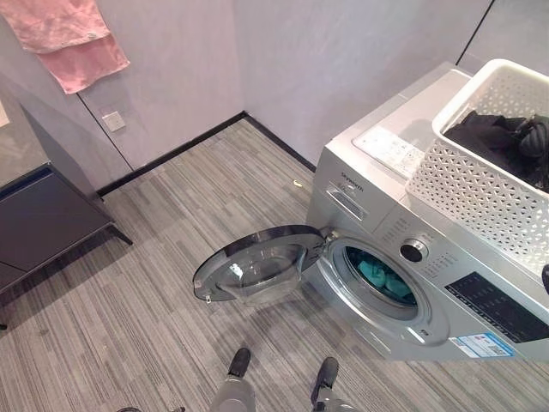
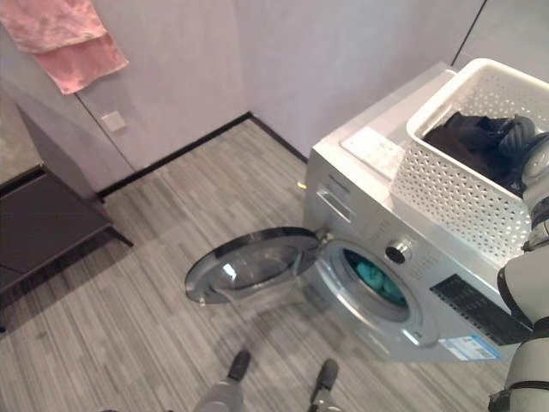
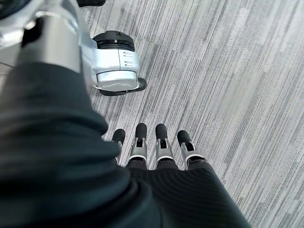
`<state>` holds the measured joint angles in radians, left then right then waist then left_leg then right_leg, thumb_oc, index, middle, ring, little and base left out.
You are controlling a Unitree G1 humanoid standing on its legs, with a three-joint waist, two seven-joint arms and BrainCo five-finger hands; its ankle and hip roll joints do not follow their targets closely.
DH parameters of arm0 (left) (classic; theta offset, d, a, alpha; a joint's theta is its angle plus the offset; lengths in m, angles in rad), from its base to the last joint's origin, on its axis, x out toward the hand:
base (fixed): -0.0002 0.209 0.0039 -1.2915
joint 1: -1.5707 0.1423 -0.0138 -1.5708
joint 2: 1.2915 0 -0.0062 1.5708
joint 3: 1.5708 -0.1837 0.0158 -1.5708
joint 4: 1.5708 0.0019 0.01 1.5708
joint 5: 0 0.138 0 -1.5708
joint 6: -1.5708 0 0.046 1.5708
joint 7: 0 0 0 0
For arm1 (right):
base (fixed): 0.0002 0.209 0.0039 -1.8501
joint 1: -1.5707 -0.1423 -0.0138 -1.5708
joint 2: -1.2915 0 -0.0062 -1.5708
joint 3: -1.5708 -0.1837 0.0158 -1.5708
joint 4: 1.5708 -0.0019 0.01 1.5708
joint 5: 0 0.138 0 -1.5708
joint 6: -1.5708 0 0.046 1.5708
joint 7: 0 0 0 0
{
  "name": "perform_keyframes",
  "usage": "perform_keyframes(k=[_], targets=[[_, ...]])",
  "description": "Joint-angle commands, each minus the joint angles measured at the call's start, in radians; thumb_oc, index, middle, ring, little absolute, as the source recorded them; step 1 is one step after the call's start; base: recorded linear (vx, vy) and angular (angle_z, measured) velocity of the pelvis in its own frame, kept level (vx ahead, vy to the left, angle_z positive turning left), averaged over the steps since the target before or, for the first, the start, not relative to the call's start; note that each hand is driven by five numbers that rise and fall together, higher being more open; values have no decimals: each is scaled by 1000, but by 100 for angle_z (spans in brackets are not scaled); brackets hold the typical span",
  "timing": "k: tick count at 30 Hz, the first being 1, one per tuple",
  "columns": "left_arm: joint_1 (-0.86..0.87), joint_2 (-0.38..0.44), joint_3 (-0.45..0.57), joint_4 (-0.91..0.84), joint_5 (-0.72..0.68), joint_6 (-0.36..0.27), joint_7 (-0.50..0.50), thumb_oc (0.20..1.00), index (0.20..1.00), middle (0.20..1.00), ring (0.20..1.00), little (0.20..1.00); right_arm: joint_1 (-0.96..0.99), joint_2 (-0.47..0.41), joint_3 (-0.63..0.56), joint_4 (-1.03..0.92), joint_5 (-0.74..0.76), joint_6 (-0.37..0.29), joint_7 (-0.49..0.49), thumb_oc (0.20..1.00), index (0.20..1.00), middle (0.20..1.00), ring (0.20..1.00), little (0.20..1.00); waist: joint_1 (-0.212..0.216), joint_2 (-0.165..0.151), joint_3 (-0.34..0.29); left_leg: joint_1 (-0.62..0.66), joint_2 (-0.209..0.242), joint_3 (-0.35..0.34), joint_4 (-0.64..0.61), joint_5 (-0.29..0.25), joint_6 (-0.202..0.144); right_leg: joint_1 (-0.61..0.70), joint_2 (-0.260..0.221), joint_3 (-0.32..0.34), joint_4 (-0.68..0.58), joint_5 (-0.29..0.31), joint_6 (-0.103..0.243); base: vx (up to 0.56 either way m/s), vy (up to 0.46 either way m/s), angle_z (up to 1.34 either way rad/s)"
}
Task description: Grab the laundry basket,head to the washer,open it,put in the laundry and shut it.
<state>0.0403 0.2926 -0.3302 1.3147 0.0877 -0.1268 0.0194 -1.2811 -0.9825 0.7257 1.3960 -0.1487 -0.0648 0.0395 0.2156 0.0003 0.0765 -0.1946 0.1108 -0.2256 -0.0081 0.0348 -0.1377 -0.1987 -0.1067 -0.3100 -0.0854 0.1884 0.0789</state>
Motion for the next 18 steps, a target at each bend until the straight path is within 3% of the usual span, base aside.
perform_keyframes(k=[1, 6, 18], targets=[[-68, 56, -26, 8, 6, 3, 15, 1000, 1000, 1000, 1000, 1000, -57, 33, -17, 30, 103, 9, -97, 200, 200, 200, 200, 200, 23, -76, 73, 76, -78, 84, -3, 64, 41, 87, -11, 24, -2, -82, 25, 12, 29, 16], [-74, 62, -18, -9, -20, 1, 37, 1000, 1000, 1000, 1000, 1000, -97, 34, -111, 0, 293, -9, -134, 200, 200, 200, 200, 200, 7, -68, 22, 137, -76, 94, -23, 49, 41, 137, -10, 17, -2, -93, 29, 16, 34, 7], [-42, 47, 0, -90, -135, -19, 48, 1000, 1000, 1000, 1000, 1000, -220, 114, -156, -23, 542, -31, -169, 200, 200, 200, 200, 200, -31, -70, -56, 201, -84, 144, -35, 1, 74, 164, -3, 64, -2, -91, 33, -22, 27, -7]])
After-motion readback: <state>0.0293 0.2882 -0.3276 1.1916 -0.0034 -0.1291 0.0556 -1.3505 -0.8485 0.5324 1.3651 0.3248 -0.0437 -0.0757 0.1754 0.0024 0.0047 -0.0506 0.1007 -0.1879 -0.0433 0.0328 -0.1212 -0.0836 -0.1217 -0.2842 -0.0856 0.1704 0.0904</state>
